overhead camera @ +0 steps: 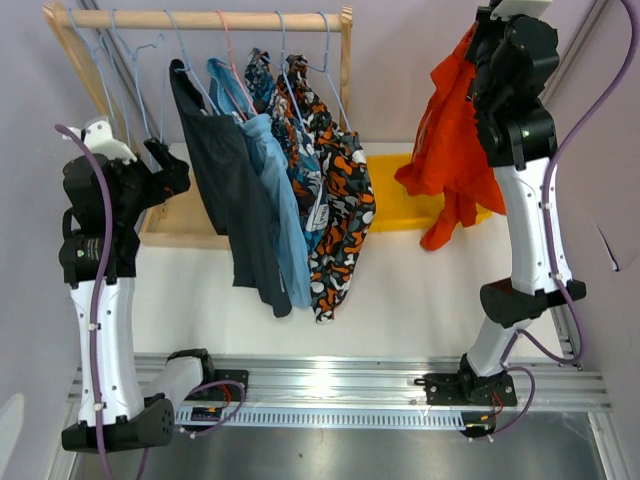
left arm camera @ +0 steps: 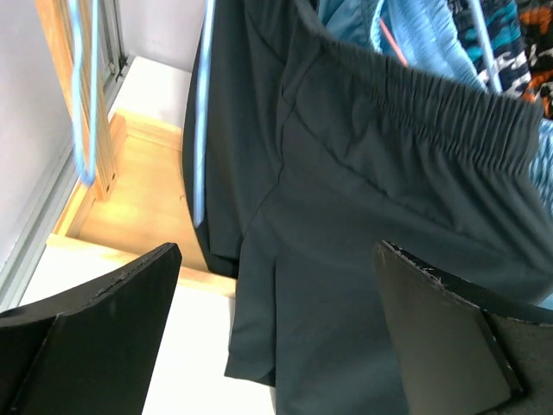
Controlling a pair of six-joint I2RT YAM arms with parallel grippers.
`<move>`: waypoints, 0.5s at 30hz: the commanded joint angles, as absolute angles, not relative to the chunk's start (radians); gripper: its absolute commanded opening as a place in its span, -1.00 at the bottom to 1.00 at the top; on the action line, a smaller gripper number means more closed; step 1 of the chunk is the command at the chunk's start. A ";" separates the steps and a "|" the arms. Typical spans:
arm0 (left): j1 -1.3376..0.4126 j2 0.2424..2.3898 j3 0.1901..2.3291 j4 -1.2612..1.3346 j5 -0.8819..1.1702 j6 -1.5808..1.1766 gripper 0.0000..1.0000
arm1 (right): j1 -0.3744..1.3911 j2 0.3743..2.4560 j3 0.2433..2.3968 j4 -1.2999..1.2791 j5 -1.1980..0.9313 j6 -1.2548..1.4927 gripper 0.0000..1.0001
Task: Remove the shorts from the hanger
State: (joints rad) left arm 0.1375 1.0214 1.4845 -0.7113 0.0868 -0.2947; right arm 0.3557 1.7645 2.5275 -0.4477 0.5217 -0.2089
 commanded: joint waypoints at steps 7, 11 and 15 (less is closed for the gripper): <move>0.114 0.924 1.465 -0.675 0.049 -0.308 0.99 | 0.183 1.792 2.042 -0.115 0.152 0.202 -1.00; 0.109 0.931 1.496 -0.701 0.046 -0.321 0.99 | 0.172 1.798 1.722 0.058 0.114 0.297 -1.00; 0.101 0.959 1.602 -0.718 0.074 -0.345 0.99 | 0.140 1.906 1.677 -0.032 0.012 0.380 0.99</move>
State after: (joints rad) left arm 0.1146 0.9443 1.5002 -0.7242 0.0566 -0.3115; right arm 0.1619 1.8729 1.6688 -0.0856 0.1196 0.2707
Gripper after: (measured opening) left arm 0.994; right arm 0.704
